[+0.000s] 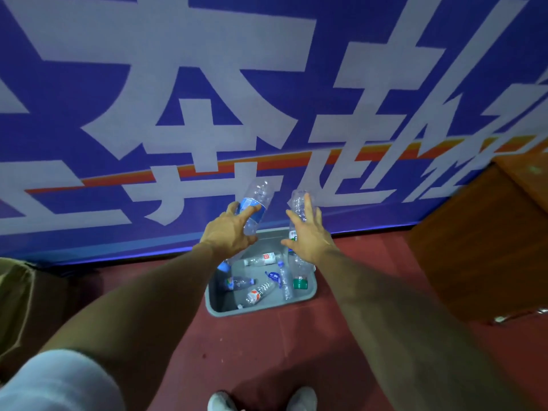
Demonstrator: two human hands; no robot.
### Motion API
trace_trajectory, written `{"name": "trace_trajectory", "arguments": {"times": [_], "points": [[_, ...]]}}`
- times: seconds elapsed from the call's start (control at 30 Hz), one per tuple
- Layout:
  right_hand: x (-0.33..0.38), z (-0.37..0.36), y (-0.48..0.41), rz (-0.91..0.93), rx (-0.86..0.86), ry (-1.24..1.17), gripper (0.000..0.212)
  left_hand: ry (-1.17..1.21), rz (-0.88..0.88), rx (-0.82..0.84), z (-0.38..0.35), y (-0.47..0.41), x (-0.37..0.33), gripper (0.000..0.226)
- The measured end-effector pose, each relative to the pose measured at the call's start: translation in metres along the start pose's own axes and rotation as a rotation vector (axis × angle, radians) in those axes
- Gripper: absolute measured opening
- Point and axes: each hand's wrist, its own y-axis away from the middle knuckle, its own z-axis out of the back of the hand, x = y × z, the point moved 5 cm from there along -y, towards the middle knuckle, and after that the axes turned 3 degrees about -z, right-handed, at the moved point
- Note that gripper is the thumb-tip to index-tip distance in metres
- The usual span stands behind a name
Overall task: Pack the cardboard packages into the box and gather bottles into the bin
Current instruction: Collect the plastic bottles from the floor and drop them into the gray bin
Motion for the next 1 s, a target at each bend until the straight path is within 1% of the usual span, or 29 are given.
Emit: {"name": "trace_trajectory", "arguments": {"times": [0.13,0.37,0.47,0.57,0.7,0.8,1.0], "points": [[-0.001,-0.020,-0.033,-0.012,0.041,0.000,0.082,-0.007,0.023,0.042,-0.017,-0.024,0.014,0.075],[-0.005,-0.046,-0.087,0.029,0.054,-0.027,0.083,0.041,0.054,0.036,-0.050,-0.066,0.025,0.082],[-0.009,-0.050,-0.104,0.012,0.074,-0.048,0.082,0.046,0.067,0.113,-0.062,-0.080,0.033,0.089],[-0.018,-0.053,-0.115,-0.005,0.115,-0.023,0.082,0.059,0.143,0.169,-0.068,-0.088,0.040,0.091],[-0.026,-0.048,-0.124,-0.018,0.135,0.041,0.082,0.018,0.183,0.182,-0.067,-0.089,0.045,0.089],[-0.025,-0.041,-0.131,-0.004,0.122,0.062,0.077,0.007,0.211,0.147,-0.061,-0.093,0.046,0.083],[-0.016,-0.023,-0.142,0.021,0.120,0.074,0.072,-0.084,0.210,0.117,-0.042,-0.100,0.036,0.077]]}}
